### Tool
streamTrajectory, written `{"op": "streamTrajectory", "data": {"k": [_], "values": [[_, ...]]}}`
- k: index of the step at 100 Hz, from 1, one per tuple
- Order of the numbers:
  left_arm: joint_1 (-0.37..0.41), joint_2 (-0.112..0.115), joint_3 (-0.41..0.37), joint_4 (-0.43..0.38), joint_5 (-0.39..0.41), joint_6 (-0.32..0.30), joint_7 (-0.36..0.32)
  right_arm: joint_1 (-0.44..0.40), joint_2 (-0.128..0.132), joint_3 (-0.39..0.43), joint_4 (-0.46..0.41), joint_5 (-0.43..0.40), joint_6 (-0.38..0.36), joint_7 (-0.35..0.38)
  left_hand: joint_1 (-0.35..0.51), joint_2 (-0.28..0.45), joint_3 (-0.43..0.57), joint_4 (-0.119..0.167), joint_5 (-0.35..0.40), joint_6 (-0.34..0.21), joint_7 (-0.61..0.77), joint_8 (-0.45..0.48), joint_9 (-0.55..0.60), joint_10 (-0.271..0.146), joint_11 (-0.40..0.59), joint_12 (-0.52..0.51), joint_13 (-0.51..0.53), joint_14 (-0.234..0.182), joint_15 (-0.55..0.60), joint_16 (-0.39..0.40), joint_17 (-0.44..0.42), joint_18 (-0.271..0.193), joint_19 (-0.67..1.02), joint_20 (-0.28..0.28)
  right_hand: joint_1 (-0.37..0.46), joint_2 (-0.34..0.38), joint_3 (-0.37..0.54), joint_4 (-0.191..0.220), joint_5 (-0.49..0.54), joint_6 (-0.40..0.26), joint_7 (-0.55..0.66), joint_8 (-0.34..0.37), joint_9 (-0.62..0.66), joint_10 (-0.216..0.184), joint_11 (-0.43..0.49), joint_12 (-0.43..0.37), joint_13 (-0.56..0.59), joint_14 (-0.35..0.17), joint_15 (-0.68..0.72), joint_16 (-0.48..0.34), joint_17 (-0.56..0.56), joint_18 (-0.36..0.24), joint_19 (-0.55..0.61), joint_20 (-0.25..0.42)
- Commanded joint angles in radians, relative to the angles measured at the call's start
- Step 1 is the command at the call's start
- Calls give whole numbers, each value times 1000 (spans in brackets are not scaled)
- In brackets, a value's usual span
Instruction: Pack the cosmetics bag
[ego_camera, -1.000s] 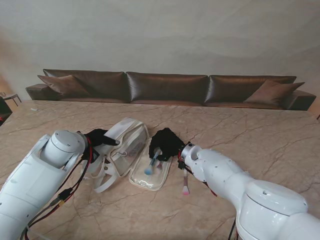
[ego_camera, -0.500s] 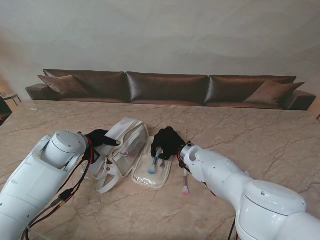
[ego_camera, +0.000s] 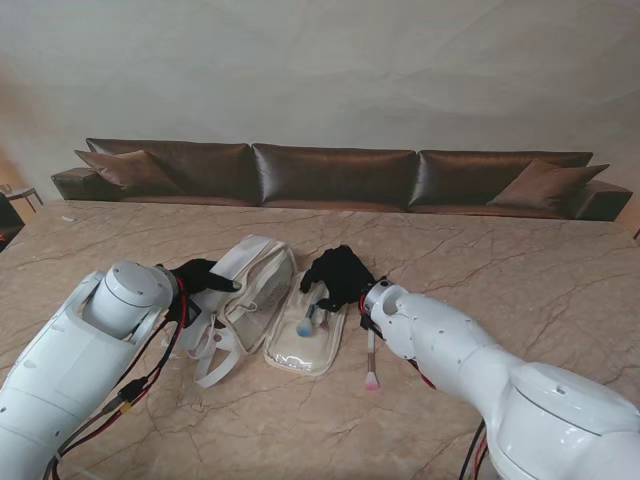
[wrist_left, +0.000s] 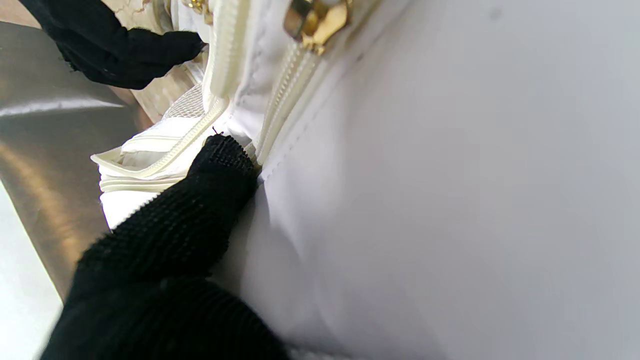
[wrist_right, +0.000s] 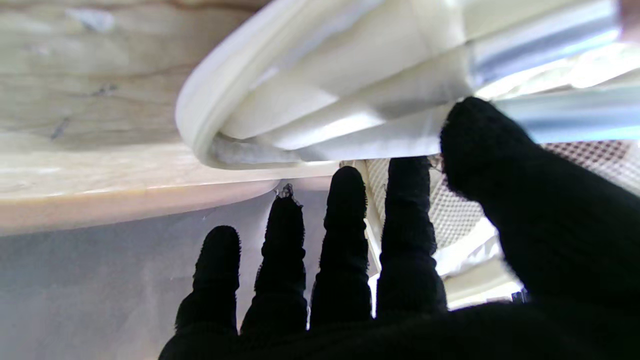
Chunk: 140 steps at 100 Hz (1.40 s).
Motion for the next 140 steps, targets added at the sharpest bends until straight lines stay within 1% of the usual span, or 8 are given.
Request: {"op": "streamTrajectory", "data": {"k": [1, 30, 38, 53, 66, 87, 117, 140], "values": [[2, -9, 1, -9, -6, -1, 3, -7, 17, 10, -15, -4, 1, -5, 97, 126, 51, 31, 63, -157, 97, 38, -1, -7, 15, 8, 6, 11, 10, 2, -3, 24, 6, 21, -41, 31, 14, 50, -47, 14, -20, 8, -35, -1, -20, -8, -21, 9, -4, 4, -17, -2, -16, -4], [4, -11, 4, -12, -7, 2, 11, -41, 58, 75, -109, -7, -18, 49, 98, 128, 47, 32, 63, -160, 98, 37, 0, -9, 16, 9, 5, 9, 10, 3, -4, 24, 6, 22, -12, 50, 32, 53, 21, -60, 44, 34, 9, -15, -14, -18, 24, 2, -13, 3, -13, -7, -9, 29], [5, -11, 4, -14, -6, 2, 12, -34, 39, 60, -67, -6, -25, 6, 98, 127, 46, 32, 62, -161, 97, 37, -1, -10, 16, 10, 4, 10, 10, 3, -3, 23, 6, 23, 22, -14, -12, -140, 68, -179, 244, 18, 79, -33, 8, 5, 90, 6, -15, 11, -2, -3, 44, 47], [5, -9, 5, -16, -3, 2, 8, -32, 31, 57, -53, -1, 1, -11, 99, 128, 46, 32, 63, -160, 98, 37, 0, -9, 17, 12, 5, 8, 11, 3, -4, 22, 5, 23, 53, 131, -3, -112, 145, -357, 334, 128, 117, -46, 9, 30, 107, 0, -14, 16, 3, -12, 91, 7], [6, -9, 3, -17, -2, 1, 7, -32, 43, 70, -70, 9, 13, 36, 100, 129, 44, 32, 63, -159, 98, 37, 0, -9, 18, 13, 4, 8, 11, 3, -4, 23, 5, 23, 231, 269, -27, -87, 93, -244, 214, -26, 105, -27, -51, 67, 75, -13, -10, 13, 0, -25, 70, -18], [8, -8, 1, -20, -2, 0, 5, -23, 40, 61, -50, 15, 20, 44, 99, 128, 45, 32, 64, -161, 98, 37, 0, -10, 18, 15, 5, 9, 11, 3, -4, 22, 5, 23, 354, 271, -28, -78, 30, -181, 95, 28, 84, -16, -73, 47, 64, -16, -1, 8, 2, -27, 73, -10], [13, -12, -2, -24, 1, -2, 21, -104, 148, 184, -289, -67, 85, 77, 99, 129, 44, 32, 62, -161, 98, 37, 0, -12, 18, 17, 5, 7, 12, 3, -3, 22, 6, 24, 113, 246, 59, 83, -72, -61, 32, -17, 49, -12, -72, -71, 107, 1, -12, 3, 0, -10, 83, -6], [17, -16, 1, -22, -2, -11, 35, -241, 255, 351, -526, -169, 103, 183, 99, 128, 43, 32, 63, -161, 100, 37, 2, -11, 19, 19, 6, 9, 13, 3, -1, 24, 7, 24, 33, 200, 59, 86, -27, -39, 28, -12, 62, 2, -106, -128, 131, 6, -44, -11, 4, -10, 97, -11]]}}
